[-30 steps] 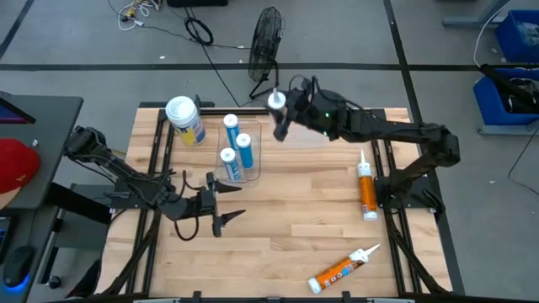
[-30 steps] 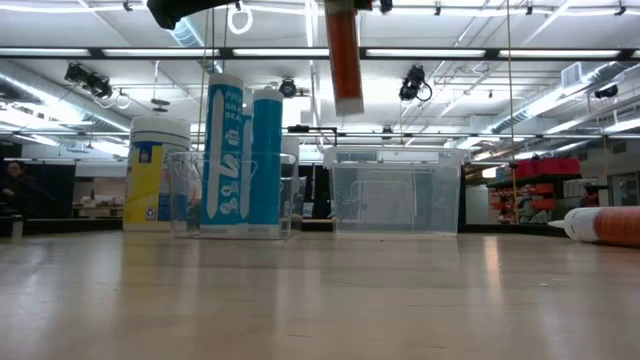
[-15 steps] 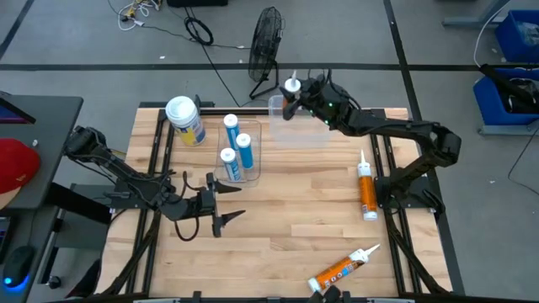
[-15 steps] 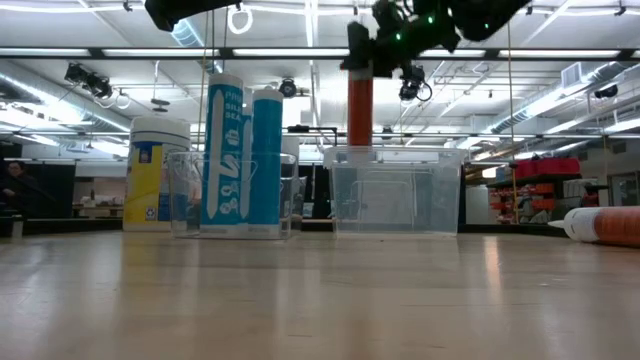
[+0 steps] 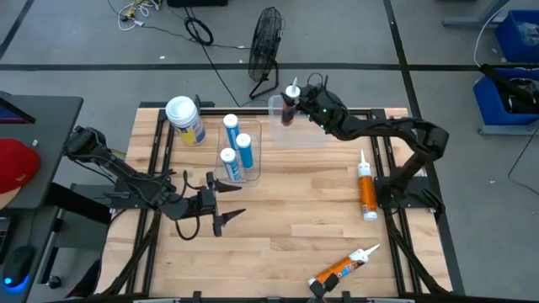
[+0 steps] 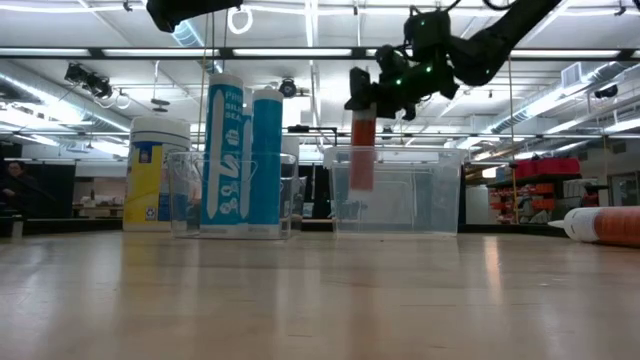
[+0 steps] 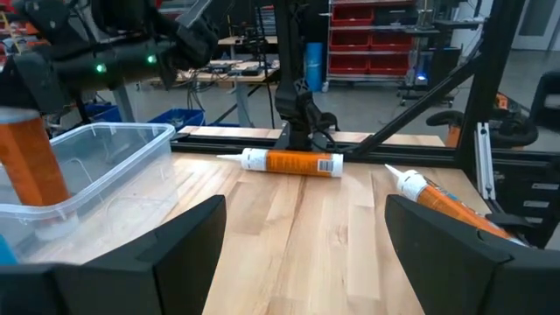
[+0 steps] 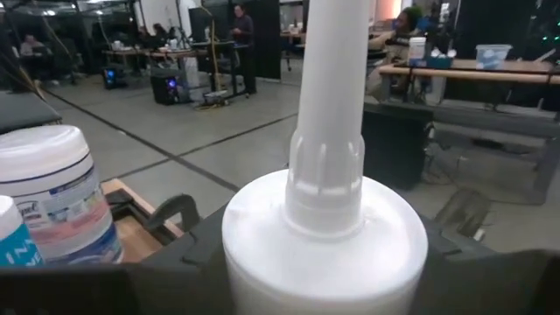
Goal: Pick & place silicon tubes, Sealant and Lysol wipes
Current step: Put the middle left orange sealant into the right transparent bin, then put the bottom orange sealant into the right transparent bin
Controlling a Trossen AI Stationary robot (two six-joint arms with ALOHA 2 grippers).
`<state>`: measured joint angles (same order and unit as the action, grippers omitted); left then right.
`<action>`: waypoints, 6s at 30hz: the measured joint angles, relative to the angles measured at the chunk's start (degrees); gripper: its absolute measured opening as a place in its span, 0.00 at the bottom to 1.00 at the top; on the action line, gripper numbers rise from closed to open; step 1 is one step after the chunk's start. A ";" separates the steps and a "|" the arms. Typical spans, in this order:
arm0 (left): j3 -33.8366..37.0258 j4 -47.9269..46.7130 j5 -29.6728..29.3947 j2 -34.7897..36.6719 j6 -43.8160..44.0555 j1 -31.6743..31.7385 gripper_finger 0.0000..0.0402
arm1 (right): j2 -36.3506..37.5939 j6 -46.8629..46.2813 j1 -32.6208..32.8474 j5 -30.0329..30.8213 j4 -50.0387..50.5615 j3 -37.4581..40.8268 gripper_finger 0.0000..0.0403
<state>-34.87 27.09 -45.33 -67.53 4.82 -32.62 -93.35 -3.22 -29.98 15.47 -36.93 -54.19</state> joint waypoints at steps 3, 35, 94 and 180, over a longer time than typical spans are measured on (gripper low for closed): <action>0.00 0.00 -0.08 0.00 0.07 0.09 0.79 | -1.89 -1.12 -0.73 -0.36 -0.63 -0.02 0.50; 0.00 -0.02 -0.01 0.00 0.11 1.07 0.79 | -8.91 -2.12 -1.25 -0.10 -1.53 -0.14 0.68; -0.02 -7.57 -0.98 -0.02 5.32 0.86 0.79 | 35.71 -6.90 16.34 -4.71 54.07 -0.48 0.78; 0.00 -11.96 -0.94 -0.02 7.63 0.87 0.79 | 5.85 -60.33 7.73 -0.72 112.65 5.27 0.72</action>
<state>-34.87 15.13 -46.27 -67.55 12.45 -31.75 -87.50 -63.55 -22.25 14.76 75.72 -48.93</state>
